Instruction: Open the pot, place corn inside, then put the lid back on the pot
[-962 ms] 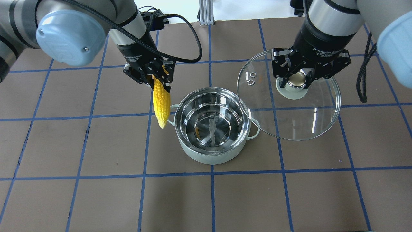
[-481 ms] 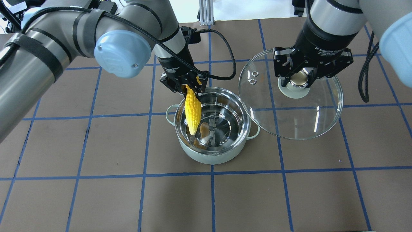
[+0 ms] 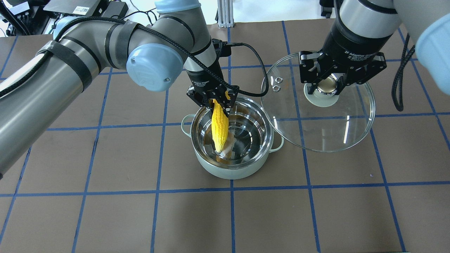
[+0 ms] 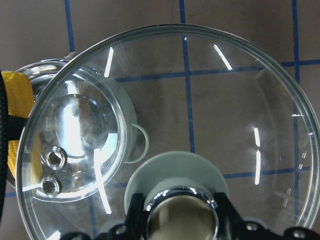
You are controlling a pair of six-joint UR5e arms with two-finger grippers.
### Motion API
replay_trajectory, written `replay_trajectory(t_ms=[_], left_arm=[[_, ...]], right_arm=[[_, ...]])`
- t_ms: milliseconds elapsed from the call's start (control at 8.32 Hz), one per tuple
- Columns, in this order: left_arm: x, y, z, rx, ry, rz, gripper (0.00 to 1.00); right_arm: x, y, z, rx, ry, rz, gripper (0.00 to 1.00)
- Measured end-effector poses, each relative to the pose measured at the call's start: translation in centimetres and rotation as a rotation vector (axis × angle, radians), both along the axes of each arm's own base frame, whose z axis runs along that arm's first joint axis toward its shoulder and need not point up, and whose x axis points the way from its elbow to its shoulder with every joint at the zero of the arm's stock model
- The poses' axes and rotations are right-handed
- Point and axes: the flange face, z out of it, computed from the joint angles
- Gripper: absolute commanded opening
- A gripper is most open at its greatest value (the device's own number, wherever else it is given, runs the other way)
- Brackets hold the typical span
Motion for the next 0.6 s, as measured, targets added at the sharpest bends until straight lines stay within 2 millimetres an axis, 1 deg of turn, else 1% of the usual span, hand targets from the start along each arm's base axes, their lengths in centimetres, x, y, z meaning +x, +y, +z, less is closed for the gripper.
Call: replay_trajectory(t_ms=[120,361,601], left_arm=[[-0.23,-0.05,-0.61,0.002,-0.001,-0.002,1.0],[-0.4,0.0,-1.0,0.002,-0.005,0.002,1.0],[-0.24,0.23,-0.2,-0.003,-0.013,0.019,1.0]], right_arm=[[-0.04,-0.03,0.0,0.0,0.001,0.002,0.0],[-0.08,-0.04,0.0,0.0,0.002,0.008,0.0],[-0.32,-0.14,-0.02,-0.002,0.016,0.029,0.0]])
